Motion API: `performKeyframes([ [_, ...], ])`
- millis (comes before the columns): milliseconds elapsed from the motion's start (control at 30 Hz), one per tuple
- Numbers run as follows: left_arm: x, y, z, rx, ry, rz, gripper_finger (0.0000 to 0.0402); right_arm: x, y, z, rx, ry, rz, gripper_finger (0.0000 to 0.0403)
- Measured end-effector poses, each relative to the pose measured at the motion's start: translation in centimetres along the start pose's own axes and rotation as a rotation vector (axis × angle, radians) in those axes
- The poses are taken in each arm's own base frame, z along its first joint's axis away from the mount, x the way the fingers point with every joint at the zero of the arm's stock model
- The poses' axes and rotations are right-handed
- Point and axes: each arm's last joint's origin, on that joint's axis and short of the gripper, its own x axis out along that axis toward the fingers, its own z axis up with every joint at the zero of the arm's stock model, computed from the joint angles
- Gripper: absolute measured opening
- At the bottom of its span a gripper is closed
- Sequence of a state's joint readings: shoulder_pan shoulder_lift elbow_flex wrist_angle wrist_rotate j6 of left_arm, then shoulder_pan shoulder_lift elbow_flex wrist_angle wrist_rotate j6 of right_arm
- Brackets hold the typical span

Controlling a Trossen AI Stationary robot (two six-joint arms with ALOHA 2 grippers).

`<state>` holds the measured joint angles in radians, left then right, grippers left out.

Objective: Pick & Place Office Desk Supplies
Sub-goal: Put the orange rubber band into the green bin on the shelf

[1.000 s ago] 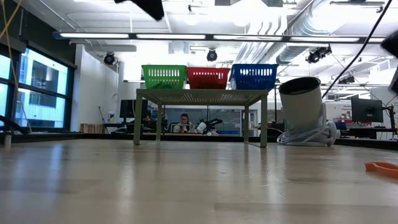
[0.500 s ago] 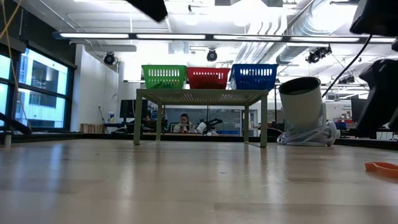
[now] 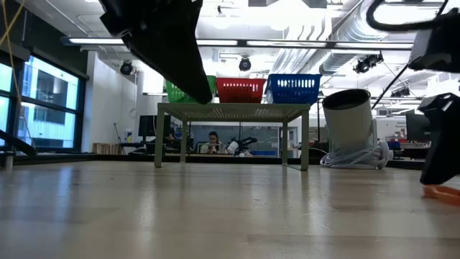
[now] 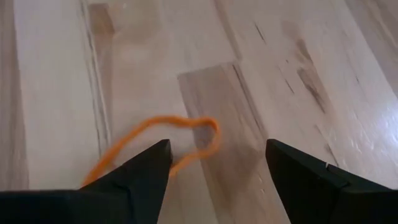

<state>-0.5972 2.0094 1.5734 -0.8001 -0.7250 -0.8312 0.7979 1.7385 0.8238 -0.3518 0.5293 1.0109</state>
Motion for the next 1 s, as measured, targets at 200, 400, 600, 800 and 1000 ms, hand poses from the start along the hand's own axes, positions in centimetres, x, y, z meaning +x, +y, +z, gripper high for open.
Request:
performKeyframes([
  [200, 0.0, -0.1, 0.1, -0.007, -0.014, 0.000, 0.0056, 1.7, 0.5, -0.6, -0.046, -0.025, -0.032, 0.0252],
  [400, 0.0, -0.1, 0.1, -0.011, -0.015, -0.007, 0.0056, 2.1, 0.2, -0.3, 0.022, 0.017, -0.018, 0.0225],
  [600, -0.1, -0.2, 0.1, -0.014, -0.018, -0.012, 0.0056, 2.3, 0.1, 0.1, 0.037, 0.065, 0.007, 0.0112],
  [800, -0.1, -0.3, 0.3, -0.028, -0.028, -0.023, 0.0056, 2.2, 0.0, 0.1, -0.009, 0.062, 0.012, 0.0008],
  [1000, -0.1, -0.4, 0.5, -0.044, -0.071, -0.009, 0.0056, 0.5, 0.3, 1.2, -0.035, 0.004, 0.113, 0.0001],
])
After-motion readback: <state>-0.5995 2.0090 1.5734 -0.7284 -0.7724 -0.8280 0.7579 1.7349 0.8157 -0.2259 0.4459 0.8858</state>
